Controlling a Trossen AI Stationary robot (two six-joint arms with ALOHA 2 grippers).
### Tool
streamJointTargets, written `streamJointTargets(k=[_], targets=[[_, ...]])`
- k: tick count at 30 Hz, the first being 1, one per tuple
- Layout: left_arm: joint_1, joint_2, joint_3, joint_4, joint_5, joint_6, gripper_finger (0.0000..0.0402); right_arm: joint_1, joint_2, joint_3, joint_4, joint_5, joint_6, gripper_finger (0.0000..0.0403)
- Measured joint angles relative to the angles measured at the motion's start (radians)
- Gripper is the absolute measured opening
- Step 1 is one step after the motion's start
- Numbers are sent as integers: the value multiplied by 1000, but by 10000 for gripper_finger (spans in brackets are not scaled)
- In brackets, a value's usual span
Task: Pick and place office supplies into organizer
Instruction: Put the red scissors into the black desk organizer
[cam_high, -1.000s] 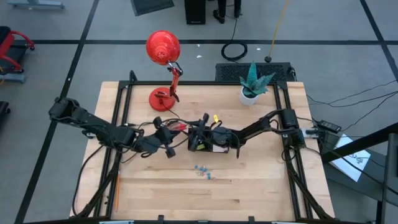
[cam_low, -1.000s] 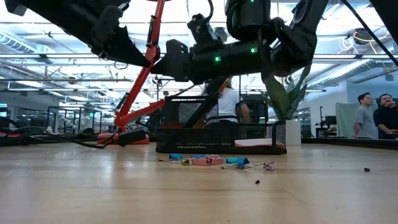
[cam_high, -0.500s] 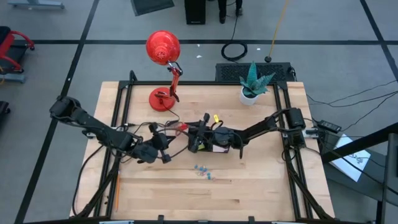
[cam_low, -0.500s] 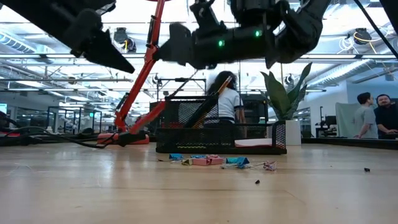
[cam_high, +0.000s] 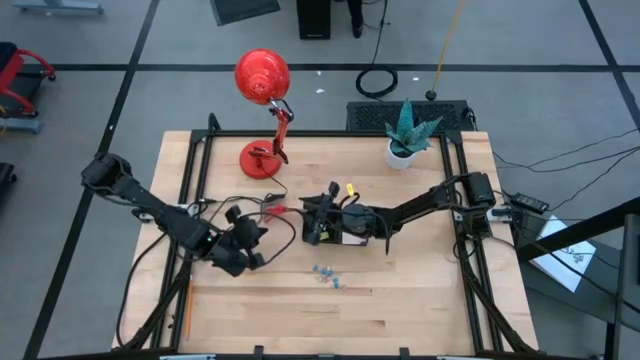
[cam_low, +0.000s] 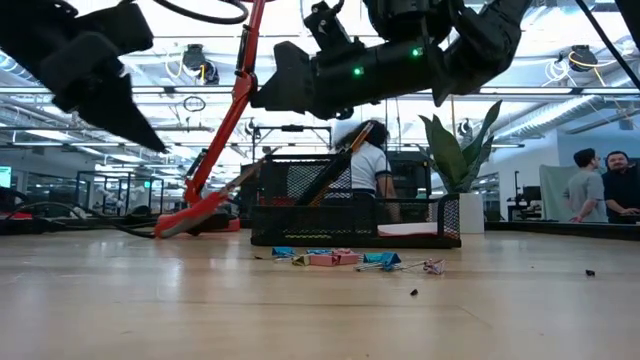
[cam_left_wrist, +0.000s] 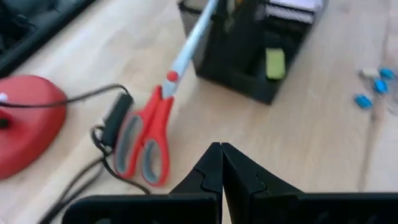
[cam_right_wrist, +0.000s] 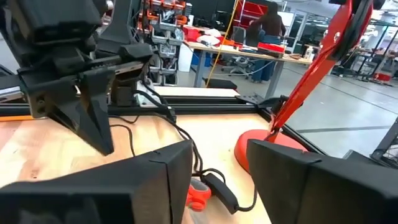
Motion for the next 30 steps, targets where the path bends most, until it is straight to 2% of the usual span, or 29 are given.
streamJointTargets(k=[5, 10, 14, 19, 23, 26, 30], targets=[[-15, 0, 0, -17, 45, 66, 6, 22, 0, 0, 0, 0, -5, 135], [-17, 12, -2, -8, 72, 212, 20, 53, -15, 0, 8, 1, -36, 134], [-15, 54, -4, 74, 99, 275, 83, 95, -69, 0, 5, 37, -100, 134], [-10, 173, -3, 193, 113, 388, 196, 156, -158, 0, -68, 62, -175, 144], [14, 294, -4, 185, -1, 385, 276, 212, -232, 0, -189, 106, -181, 159], [15, 356, -1, 190, -43, 367, 313, 255, -275, 0, -273, 146, -179, 172], [-11, 376, 21, 215, -52, 362, 329, 307, -314, -1, -368, 196, -148, 184]])
